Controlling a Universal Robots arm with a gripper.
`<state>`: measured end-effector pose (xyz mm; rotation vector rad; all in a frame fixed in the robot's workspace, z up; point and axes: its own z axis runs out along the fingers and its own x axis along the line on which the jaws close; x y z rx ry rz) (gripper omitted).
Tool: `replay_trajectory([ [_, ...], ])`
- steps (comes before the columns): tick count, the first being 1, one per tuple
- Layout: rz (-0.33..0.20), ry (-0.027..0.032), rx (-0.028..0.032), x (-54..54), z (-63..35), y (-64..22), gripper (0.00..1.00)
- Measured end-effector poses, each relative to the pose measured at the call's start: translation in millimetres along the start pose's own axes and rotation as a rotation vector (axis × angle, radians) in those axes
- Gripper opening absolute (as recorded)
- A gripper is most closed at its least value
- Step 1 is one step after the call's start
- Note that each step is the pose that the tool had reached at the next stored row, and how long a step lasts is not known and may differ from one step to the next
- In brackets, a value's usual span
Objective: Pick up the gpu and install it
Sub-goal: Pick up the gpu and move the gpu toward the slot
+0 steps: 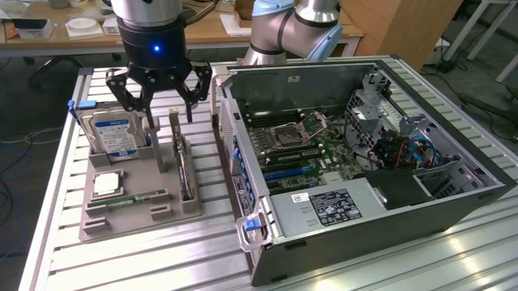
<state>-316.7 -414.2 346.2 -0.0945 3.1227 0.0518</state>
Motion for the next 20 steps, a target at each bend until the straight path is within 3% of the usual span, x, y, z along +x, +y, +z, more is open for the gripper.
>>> replay_trajectory([
  [20,0.0,0.0,0.0005,0.1,7.9,-0.3,0.65],
])
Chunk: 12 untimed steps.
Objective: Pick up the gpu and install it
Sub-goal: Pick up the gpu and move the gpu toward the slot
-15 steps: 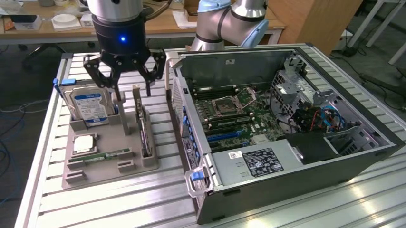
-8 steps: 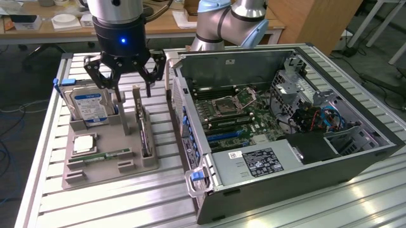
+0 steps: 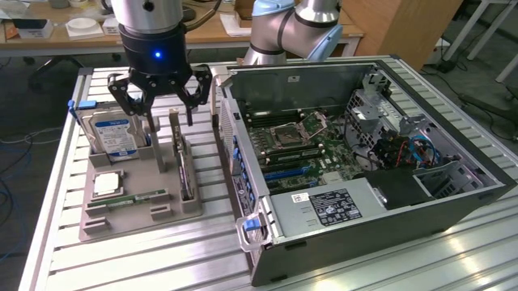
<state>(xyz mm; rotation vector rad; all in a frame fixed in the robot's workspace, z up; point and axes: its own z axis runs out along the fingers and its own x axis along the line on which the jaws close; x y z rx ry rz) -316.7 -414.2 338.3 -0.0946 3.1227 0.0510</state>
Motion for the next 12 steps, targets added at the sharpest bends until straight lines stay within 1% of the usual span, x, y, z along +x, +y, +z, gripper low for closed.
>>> replay_trajectory([
  [12,0.0,0.0001,0.0002,0.1,4.8,-0.2,0.65],
])
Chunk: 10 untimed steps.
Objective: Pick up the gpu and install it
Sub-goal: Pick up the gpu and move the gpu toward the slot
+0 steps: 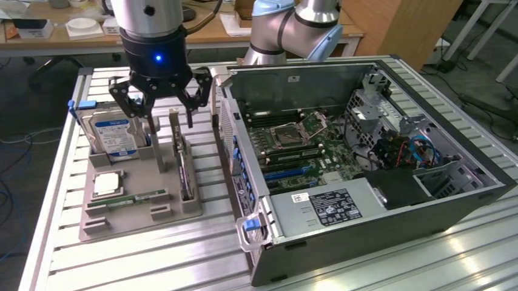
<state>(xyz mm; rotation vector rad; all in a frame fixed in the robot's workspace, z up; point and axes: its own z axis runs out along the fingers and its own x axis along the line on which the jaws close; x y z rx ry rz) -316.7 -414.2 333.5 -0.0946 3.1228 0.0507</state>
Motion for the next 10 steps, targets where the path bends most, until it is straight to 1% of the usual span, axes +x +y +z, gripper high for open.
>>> replay_trajectory([
  [10,0.0,0.0,0.0002,0.1,4.0,-0.1,0.65],
])
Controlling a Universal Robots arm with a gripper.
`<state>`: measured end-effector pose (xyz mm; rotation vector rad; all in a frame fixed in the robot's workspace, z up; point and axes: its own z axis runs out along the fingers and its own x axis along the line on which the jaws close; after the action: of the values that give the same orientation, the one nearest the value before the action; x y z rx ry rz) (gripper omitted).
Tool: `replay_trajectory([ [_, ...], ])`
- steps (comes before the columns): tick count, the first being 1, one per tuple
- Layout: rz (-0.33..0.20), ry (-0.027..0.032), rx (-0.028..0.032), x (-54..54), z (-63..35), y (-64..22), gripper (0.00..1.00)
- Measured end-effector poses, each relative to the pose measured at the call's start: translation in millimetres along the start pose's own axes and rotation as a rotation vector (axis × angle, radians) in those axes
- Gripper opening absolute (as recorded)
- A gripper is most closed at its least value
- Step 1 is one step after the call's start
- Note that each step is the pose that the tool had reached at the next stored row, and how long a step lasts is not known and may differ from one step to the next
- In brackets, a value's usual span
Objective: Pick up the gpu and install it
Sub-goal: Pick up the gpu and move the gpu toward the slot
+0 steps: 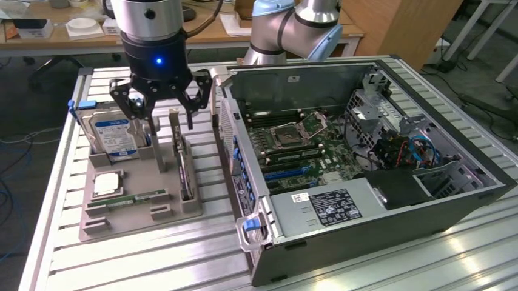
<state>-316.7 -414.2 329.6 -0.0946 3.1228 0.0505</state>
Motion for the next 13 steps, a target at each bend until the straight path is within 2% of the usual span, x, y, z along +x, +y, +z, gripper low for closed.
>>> replay_trajectory([
  [13,0.0,-0.0001,0.0002,0.1,5.3,-0.2,0.65],
])
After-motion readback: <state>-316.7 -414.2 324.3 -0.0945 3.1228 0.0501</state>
